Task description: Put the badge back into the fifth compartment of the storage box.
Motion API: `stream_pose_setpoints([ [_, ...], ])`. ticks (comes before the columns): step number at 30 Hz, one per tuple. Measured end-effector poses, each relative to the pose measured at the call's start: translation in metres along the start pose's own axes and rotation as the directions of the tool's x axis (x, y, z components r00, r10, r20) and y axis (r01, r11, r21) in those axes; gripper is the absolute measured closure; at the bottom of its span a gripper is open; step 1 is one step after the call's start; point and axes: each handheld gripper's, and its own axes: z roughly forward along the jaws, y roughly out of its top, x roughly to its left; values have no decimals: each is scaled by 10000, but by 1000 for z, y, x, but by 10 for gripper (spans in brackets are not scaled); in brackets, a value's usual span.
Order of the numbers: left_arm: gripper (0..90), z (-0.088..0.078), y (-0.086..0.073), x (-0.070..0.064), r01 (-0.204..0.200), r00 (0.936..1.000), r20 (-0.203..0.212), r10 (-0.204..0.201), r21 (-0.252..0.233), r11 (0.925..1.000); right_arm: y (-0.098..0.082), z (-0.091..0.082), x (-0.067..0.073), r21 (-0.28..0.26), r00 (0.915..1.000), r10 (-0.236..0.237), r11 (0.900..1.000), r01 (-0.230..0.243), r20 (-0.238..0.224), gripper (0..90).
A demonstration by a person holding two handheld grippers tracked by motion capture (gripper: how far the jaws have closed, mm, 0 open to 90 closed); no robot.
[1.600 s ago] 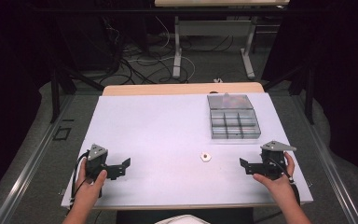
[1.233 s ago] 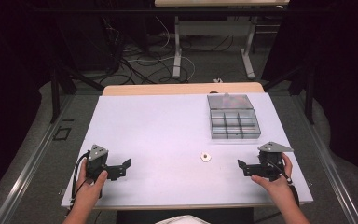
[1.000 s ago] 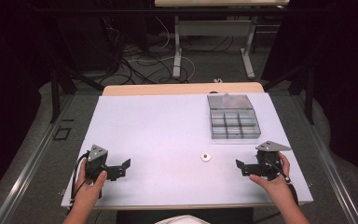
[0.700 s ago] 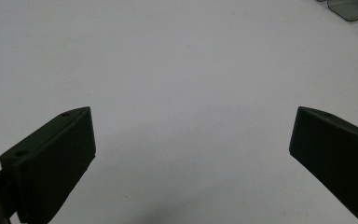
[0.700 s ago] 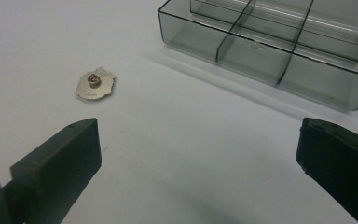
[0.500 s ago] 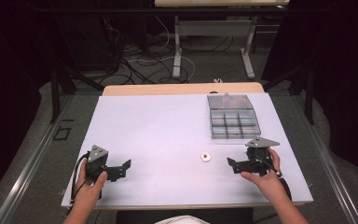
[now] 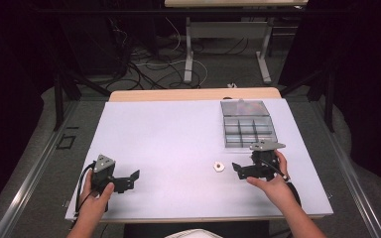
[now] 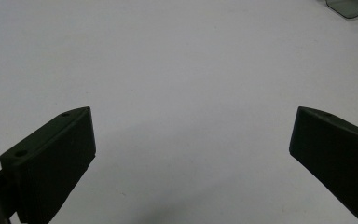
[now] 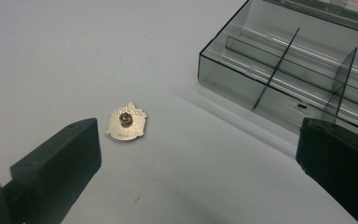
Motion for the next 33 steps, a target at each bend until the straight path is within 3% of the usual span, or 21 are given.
stream_pose_setpoints([
  [10, 8, 0, -1, 0, 32, 10000, 5, -32, 14, 10000, 11, 12, 10, 59, 9994, -272, 9996, 273, -211, 0],
  [33, 8, 1, -1, -1, -21, 10000, -55, 21, -35, 10000, 21, 37, 18, 499, 9981, -305, 9982, 332, -542, 33],
])
